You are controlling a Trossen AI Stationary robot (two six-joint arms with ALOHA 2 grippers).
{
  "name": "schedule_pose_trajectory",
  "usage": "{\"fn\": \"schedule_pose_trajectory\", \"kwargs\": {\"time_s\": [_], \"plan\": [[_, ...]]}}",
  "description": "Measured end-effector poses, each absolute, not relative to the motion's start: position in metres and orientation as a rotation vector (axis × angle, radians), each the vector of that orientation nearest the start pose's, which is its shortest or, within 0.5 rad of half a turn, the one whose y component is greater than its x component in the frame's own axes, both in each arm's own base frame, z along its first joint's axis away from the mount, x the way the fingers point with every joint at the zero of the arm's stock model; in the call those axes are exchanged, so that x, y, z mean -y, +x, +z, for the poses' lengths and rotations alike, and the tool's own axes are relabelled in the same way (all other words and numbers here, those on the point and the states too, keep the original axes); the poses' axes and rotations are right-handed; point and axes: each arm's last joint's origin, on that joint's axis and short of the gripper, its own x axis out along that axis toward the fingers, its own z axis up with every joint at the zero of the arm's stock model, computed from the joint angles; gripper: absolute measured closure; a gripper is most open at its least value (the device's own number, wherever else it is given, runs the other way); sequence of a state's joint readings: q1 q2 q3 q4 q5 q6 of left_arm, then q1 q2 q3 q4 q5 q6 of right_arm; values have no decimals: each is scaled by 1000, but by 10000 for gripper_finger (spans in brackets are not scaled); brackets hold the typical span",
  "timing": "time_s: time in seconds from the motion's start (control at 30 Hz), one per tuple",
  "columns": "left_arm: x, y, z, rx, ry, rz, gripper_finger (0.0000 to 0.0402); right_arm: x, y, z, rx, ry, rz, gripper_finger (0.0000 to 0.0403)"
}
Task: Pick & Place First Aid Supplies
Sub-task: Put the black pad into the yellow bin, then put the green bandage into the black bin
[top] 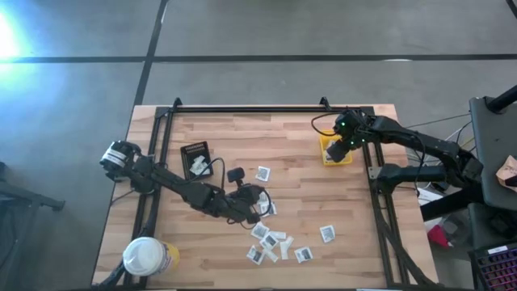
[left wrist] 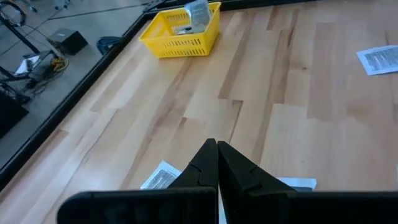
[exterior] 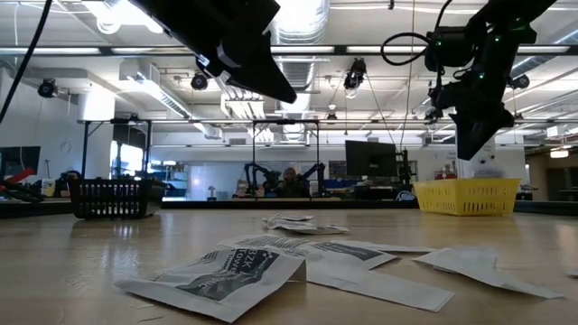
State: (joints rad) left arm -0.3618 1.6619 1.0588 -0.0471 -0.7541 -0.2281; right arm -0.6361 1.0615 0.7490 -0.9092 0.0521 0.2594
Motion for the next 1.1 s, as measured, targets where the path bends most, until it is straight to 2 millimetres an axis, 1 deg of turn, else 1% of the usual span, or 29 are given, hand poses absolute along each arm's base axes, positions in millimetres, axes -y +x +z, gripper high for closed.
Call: {"fn": "schedule_pose_trajectory", "kwargs": {"time_s": [0.1,0.23,0.3,0.43,0.53,0.63,0.77,0.87,1.1], "plan": [[106,335,223,-513,131,418,401,106,141,227,-1114,579,-757,288],[106,335,223,-517,126,401,399,106,142,237,-1099,603,-763,278],[107,335,223,-518,125,397,389,106,143,245,-1089,622,-746,276],[107,335,223,-520,124,391,346,102,146,256,-1055,688,-684,279],[107,335,223,-520,123,391,308,96,148,261,-1036,685,-641,287],[107,335,223,-515,101,396,275,86,151,262,-1028,687,-613,296],[107,335,223,-519,58,384,252,69,154,261,-1028,695,-570,307],[108,332,225,-551,22,301,249,56,158,262,-1027,698,-527,316],[116,328,226,-655,-63,-2,258,28,174,267,-957,658,-433,332]]}}
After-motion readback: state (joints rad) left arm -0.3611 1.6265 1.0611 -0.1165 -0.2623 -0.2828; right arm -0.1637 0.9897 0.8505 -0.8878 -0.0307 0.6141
